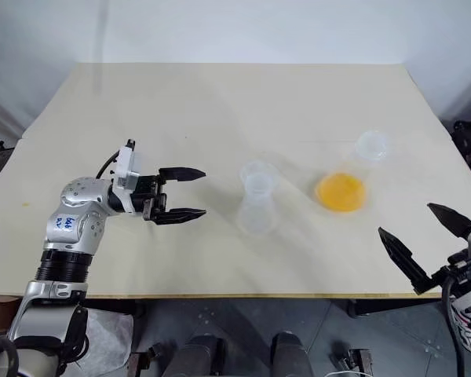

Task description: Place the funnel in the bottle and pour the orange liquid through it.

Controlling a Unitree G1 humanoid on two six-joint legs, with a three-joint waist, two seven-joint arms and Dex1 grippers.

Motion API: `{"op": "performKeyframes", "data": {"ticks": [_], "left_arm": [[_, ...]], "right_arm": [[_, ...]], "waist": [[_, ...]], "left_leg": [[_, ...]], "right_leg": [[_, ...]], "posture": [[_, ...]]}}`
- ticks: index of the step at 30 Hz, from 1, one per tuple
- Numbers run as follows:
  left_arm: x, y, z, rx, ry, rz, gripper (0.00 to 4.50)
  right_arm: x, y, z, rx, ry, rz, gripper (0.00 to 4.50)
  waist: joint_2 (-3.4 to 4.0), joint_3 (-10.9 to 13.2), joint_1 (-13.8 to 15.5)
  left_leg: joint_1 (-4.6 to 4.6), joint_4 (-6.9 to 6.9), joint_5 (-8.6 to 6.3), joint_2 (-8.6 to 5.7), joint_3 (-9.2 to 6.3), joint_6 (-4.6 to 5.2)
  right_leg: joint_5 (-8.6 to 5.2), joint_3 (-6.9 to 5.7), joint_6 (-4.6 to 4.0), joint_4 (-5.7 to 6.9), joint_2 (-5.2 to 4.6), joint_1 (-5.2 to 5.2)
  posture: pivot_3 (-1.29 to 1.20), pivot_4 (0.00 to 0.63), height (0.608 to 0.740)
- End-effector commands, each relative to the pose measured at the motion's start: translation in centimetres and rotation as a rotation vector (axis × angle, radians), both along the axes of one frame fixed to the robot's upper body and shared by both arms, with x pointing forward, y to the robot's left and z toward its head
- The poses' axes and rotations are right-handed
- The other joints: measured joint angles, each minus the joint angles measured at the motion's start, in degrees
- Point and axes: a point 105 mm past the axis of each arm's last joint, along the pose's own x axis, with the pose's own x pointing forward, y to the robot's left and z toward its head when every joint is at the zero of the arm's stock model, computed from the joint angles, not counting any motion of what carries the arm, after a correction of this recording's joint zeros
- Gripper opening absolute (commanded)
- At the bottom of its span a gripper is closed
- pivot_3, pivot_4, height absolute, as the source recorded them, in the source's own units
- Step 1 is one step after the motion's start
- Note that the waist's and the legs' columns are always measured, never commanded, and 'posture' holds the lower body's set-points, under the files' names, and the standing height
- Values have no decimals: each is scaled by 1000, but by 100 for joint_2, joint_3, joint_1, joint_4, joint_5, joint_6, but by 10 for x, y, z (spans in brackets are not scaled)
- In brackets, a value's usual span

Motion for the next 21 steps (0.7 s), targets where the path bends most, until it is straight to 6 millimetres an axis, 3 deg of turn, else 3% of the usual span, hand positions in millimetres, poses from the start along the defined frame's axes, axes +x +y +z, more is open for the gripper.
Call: {"op": "performKeyframes", "data": {"ticks": [1, 7, 21], "left_arm": [[-2, 9, 7, -69, -35, 32, 4480], [-3, 17, -11, -52, -27, 61, 4480], [-9, 17, -14, -62, -66, 92, 4480]], "right_arm": [[15, -6, -1, 39, 2, -24, 4500], [54, -13, -1, 70, -1, 21, 4500], [122, -8, 7, 126, -59, 92, 4500]], "waist": [[0, 0, -8], [2, 0, -72], [5, -3, -112]], "left_leg": [[0, 0, 0, -2, 1, 0], [2, -1, 0, 2, 0, -1], [-1, 0, 0, -2, 4, 0]], "right_leg": [[0, 1, 0, 0, -1, 0], [0, -2, 0, 4, 1, -2], [0, -3, 0, 0, -5, -4]], "posture": [[0, 150, 740], [0, 150, 740], [0, 150, 740]]}}
